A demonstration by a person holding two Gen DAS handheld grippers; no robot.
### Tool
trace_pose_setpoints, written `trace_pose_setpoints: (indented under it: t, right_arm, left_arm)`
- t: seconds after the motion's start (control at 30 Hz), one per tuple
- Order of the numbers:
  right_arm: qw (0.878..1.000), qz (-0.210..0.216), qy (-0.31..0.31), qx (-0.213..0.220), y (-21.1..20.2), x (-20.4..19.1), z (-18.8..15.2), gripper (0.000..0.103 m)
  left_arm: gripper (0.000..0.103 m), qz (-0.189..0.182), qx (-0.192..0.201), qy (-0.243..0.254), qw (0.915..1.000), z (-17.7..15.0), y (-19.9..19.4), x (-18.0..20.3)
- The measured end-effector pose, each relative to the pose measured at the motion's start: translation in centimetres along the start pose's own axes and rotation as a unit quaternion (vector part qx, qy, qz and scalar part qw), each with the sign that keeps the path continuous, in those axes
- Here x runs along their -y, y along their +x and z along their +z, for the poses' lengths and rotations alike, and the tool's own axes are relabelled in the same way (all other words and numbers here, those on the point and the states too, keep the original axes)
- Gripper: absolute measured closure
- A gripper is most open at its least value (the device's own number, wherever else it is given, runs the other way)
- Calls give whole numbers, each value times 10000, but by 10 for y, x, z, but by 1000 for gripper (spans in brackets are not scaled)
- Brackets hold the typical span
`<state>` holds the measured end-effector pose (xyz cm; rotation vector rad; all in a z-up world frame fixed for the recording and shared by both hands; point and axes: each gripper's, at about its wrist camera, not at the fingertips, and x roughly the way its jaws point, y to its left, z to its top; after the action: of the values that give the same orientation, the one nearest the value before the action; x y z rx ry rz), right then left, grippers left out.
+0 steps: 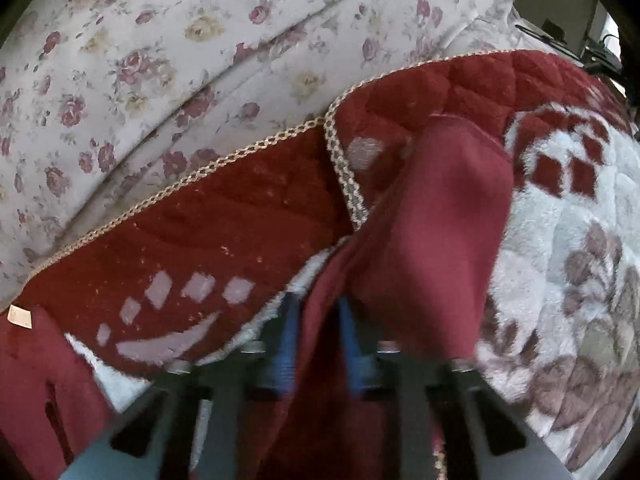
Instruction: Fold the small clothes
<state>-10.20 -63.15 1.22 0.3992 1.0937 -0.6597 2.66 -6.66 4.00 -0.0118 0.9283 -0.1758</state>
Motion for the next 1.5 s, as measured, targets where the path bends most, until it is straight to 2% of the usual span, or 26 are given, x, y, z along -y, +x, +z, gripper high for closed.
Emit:
trace_pose_setpoints:
  t: [0.03, 0.1, 0.23, 0.33, 0.47, 0.57, 0.67, 0.73, 0.77, 0.83, 0.9, 1.0, 1.07, 1.13, 1.27, 1.33, 1.4, 1.43, 1.47, 1.5]
  right_arm:
    - [10000, 90, -13, 18, -4, 2, 0, 95]
    - [9996, 244, -80, 131, -16, 3, 0, 95]
    - [9953, 813, -225, 483, -57, -3, -2, 95]
    - [9875, 1323, -447, 737, -96, -21, -8, 95]
    - [9694, 2014, -947, 1032, -150, -62, -22, 95]
    - [9450, 2696, -1442, 1160, -184, -112, -43, 95]
    - [9207, 3278, -1882, 969, -190, -157, -74, 95]
    - [9089, 3416, -2284, 706, -179, -183, -95, 93]
    - [9023, 3402, -2614, 427, -168, -202, -115, 89]
    - [8995, 3107, -3072, 69, -152, -221, -145, 78]
    - [8952, 2938, -3351, 65, -144, -225, -163, 73]
    - [8951, 2866, -3411, 171, -149, -209, -178, 66]
    - [9018, 2939, -3159, 236, -151, -186, -172, 53]
    - [9111, 2947, -2865, 301, -153, -165, -165, 46]
    - [9301, 2882, -2253, 344, -151, -117, -146, 45]
    - [9355, 2828, -2083, 382, -151, -101, -140, 44]
    - [9404, 2798, -1891, 396, -150, -83, -137, 43]
    - [9410, 2805, -1851, 395, -149, -78, -136, 41]
    - [9429, 2776, -1800, 393, -148, -71, -135, 38]
    - [9447, 2726, -1778, 407, -148, -69, -134, 37]
  left_arm:
    - [11, -2, 8, -10, 10000, 0, -1, 0]
    - [11, -14, 30, -24, 10000, 0, -1, 0]
    - [11, -37, 117, -133, 9998, 2, -5, -5]
    - [11, -51, 139, -217, 9997, 2, -6, -9]
    - [11, -86, 213, -319, 9992, 4, -12, -13]
    - [11, -160, 305, -372, 9987, 4, -17, -15]
    - [11, -277, 382, -417, 9980, 5, -21, -15]
    - [11, -374, 419, -424, 9975, 6, -24, -14]
    - [11, -440, 431, -414, 9972, 6, -25, -13]
    - [11, -566, 438, -348, 9968, 5, -29, -9]
    - [11, -680, 429, -285, 9964, 3, -32, -4]
    - [11, -829, 403, -144, 9956, 3, -36, 9]
    - [11, -875, 352, 66, 9955, 6, -38, 23]
    - [11, -855, 324, 363, 9951, 9, -37, 41]
    - [11, -845, 12, 852, 9928, 16, -18, 82]
    - [13, -827, -295, 989, 9912, 20, 3, 102]
    - [37, -862, -630, 1048, 9887, 22, 21, 119]
    - [64, -895, -764, 1086, 9871, 23, 27, 125]
    - [80, -969, -920, 1139, 9845, 23, 33, 133]
    - [82, -971, -950, 1182, 9837, 23, 33, 137]
